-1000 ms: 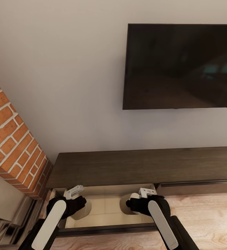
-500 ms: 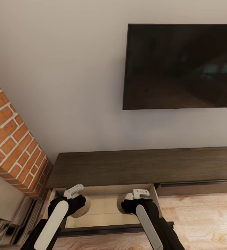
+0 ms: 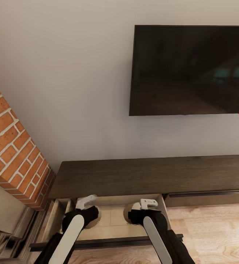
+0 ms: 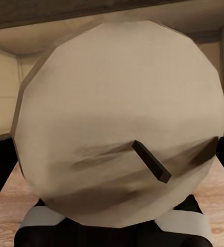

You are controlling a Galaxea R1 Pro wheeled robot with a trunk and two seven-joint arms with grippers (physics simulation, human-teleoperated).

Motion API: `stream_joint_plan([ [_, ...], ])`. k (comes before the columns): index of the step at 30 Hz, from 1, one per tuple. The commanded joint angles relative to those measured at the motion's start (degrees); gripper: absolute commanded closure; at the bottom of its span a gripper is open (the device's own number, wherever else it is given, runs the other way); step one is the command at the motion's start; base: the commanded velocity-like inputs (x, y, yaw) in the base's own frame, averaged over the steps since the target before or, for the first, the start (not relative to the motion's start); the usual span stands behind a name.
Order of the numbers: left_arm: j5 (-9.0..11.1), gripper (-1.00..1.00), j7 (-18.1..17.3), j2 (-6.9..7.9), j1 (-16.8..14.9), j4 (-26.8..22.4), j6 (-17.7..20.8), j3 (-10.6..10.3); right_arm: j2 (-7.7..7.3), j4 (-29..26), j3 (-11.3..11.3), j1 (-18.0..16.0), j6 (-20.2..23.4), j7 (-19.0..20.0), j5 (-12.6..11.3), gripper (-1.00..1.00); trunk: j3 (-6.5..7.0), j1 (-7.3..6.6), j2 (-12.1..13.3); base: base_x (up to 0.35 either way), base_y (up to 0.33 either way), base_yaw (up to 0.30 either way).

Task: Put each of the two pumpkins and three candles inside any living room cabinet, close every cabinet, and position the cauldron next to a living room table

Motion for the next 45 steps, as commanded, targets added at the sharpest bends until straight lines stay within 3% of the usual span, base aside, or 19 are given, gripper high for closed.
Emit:
stream_joint_plan([
  [1,-0.81,1.00,0.92,-0.50,-0.04,-0.06,-0.72,-0.39,-0.07,-0.05,0.09,-0.04,-0.33,-0.56,-0.61,1.00,-0.07,0.01,-0.06,0.000,0.000,0.000],
  [3,-2.41,1.00,1.53,-1.17,-0.04,-0.06,-1.99,-0.79,-0.21,-0.05,0.13,-0.04,-0.87,-0.53,-0.61,1.00,-0.07,0.01,-0.06,0.000,0.000,0.000],
  [7,-3.07,1.00,1.81,-1.47,-0.04,-0.06,-2.47,-0.97,-0.33,-0.05,0.00,-0.04,-1.11,-0.52,-0.62,1.00,-0.79,0.89,-1.66,0.000,0.000,0.000],
  [45,-2.69,1.00,1.24,-1.41,-0.04,0.02,-2.18,-0.99,0.12,0.04,-0.38,-0.04,-0.96,-0.60,-0.70,1.00,-7.43,9.02,-16.50,0.000,0.000,0.000],
])
